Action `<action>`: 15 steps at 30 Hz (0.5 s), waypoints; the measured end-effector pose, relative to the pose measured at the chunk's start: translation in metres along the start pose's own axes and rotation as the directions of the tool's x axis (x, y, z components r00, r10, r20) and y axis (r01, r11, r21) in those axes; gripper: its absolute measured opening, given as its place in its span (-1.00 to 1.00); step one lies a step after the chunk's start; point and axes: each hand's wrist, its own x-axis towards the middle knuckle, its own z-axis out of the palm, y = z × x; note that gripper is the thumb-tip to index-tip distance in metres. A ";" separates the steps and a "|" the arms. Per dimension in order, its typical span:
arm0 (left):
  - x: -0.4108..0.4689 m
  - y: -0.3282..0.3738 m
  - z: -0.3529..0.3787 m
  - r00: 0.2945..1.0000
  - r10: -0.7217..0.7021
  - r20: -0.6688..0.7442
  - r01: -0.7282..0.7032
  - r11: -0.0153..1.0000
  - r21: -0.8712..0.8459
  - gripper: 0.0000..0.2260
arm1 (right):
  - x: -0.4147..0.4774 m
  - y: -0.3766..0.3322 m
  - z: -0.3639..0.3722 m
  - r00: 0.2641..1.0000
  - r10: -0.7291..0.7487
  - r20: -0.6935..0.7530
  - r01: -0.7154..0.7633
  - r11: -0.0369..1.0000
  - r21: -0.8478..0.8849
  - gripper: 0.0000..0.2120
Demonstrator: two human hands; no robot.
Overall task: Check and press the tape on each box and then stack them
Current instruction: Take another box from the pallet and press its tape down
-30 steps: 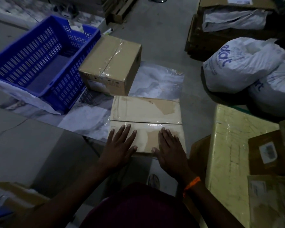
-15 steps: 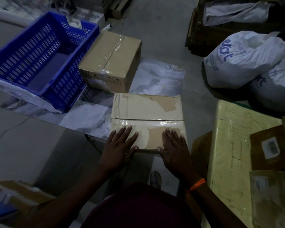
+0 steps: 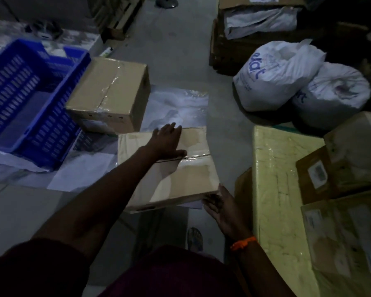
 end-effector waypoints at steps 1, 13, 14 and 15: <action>0.008 -0.002 0.000 0.999 -0.028 0.021 0.029 1.000 -0.003 -0.08 | 0.000 -0.003 0.002 1.000 0.006 -0.010 -0.006 0.999 0.051 -0.48; -0.055 -0.050 -0.048 0.958 -0.247 -0.143 0.053 0.646 -0.761 -0.52 | -0.008 -0.037 0.050 0.979 -0.170 0.116 0.169 0.985 0.018 -0.46; -0.065 -0.052 -0.052 0.949 -0.276 -0.150 0.046 0.595 -0.802 -0.51 | -0.013 -0.043 0.058 0.968 -0.211 0.139 0.214 0.977 -0.009 -0.51; -0.073 -0.054 -0.054 0.938 -0.309 -0.160 0.034 0.540 -0.841 -0.47 | -0.020 -0.049 0.065 0.955 -0.247 0.165 0.255 0.966 -0.034 -0.56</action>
